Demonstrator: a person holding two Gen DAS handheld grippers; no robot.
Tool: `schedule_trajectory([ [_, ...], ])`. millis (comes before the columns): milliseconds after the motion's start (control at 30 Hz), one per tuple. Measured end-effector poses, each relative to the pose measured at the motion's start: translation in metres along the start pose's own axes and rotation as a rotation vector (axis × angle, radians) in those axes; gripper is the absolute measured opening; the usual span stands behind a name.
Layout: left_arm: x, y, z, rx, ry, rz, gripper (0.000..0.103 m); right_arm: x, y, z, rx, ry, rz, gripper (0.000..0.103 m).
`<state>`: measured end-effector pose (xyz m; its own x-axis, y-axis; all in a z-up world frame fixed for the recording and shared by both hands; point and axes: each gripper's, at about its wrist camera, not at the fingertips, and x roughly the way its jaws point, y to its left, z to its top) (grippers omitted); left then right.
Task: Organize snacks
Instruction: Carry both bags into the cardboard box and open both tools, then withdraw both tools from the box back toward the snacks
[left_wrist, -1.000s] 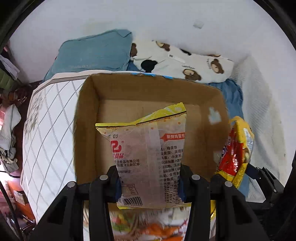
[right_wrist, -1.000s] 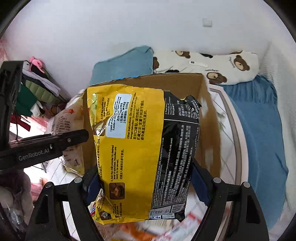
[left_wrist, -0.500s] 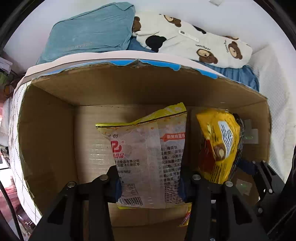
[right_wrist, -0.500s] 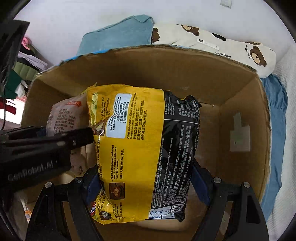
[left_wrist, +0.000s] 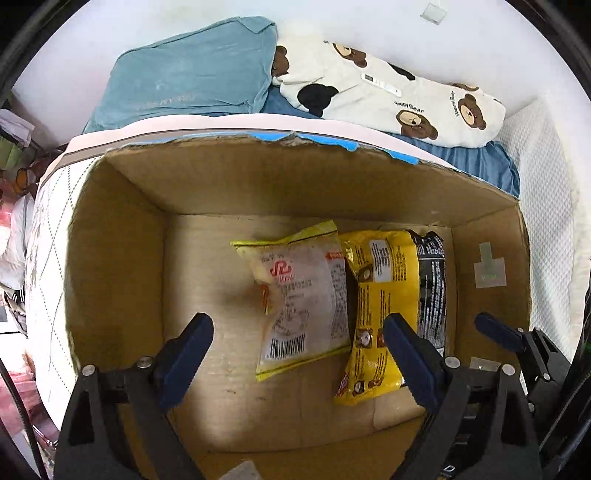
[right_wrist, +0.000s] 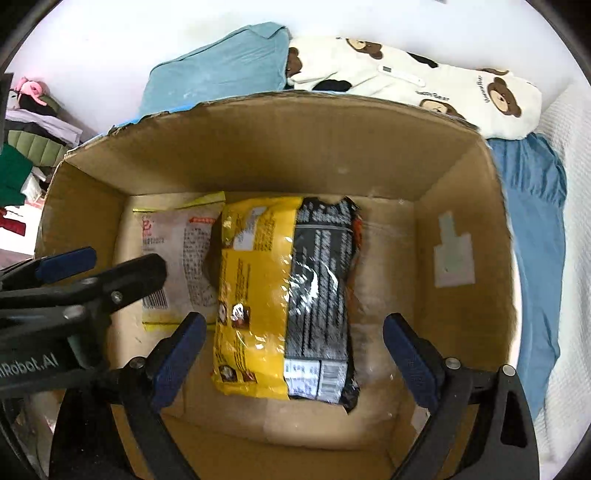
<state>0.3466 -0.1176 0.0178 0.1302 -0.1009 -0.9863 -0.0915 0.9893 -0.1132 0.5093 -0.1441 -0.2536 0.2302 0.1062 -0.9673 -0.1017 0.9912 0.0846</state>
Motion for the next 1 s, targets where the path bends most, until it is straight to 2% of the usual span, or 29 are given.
schedule_trajectory([
  [400, -0.025, 0.01, -0.044, 0.009, -0.087, 0.078, 0.094, -0.053, 0.013, -0.061, -0.003, -0.057, -0.038, 0.098],
  [700, -0.066, 0.013, -0.084, 0.001, -0.194, 0.076, 0.094, -0.099, 0.018, -0.095, -0.016, -0.169, -0.058, 0.098],
  [1000, -0.11, 0.017, -0.13, 0.008, -0.319, 0.065, 0.094, -0.156, 0.019, -0.14, 0.031, -0.278, -0.019, 0.098],
])
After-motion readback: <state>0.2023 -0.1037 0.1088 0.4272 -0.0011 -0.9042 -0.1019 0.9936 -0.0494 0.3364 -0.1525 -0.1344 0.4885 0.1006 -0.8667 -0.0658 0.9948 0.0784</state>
